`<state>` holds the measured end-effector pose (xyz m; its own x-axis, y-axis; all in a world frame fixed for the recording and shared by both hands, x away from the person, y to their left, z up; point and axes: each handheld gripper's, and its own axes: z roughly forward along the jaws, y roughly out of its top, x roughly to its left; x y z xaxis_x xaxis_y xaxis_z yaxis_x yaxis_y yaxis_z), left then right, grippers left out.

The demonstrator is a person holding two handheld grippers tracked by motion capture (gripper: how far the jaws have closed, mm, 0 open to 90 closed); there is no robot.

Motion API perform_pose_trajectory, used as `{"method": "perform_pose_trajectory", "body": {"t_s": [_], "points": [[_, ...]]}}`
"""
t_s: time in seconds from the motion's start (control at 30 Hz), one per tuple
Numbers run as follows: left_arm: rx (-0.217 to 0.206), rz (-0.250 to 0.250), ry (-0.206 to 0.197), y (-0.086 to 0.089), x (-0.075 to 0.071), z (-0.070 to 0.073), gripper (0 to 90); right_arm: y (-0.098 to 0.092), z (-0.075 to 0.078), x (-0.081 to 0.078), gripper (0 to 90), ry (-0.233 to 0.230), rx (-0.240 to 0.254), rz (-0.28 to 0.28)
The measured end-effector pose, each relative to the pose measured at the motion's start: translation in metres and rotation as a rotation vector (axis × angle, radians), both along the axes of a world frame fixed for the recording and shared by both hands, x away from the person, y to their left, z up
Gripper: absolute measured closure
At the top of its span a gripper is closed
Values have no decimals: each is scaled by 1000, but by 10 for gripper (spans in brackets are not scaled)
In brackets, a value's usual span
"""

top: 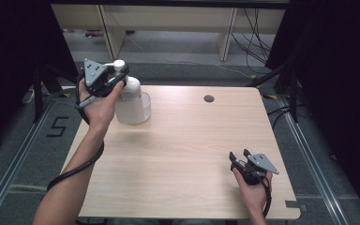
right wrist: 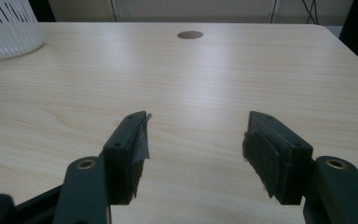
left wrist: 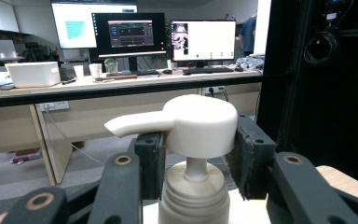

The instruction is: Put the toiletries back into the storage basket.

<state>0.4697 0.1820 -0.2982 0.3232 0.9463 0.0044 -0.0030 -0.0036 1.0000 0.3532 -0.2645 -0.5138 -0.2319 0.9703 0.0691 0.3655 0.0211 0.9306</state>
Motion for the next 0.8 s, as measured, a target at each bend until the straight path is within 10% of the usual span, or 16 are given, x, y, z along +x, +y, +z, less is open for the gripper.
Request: {"method": "perform_pose_trajectory", "body": {"t_s": [0.8], "points": [[-33, 21, 15, 1, 10, 7, 590, 0, 0, 0, 400, -7, -16, -2]]}}
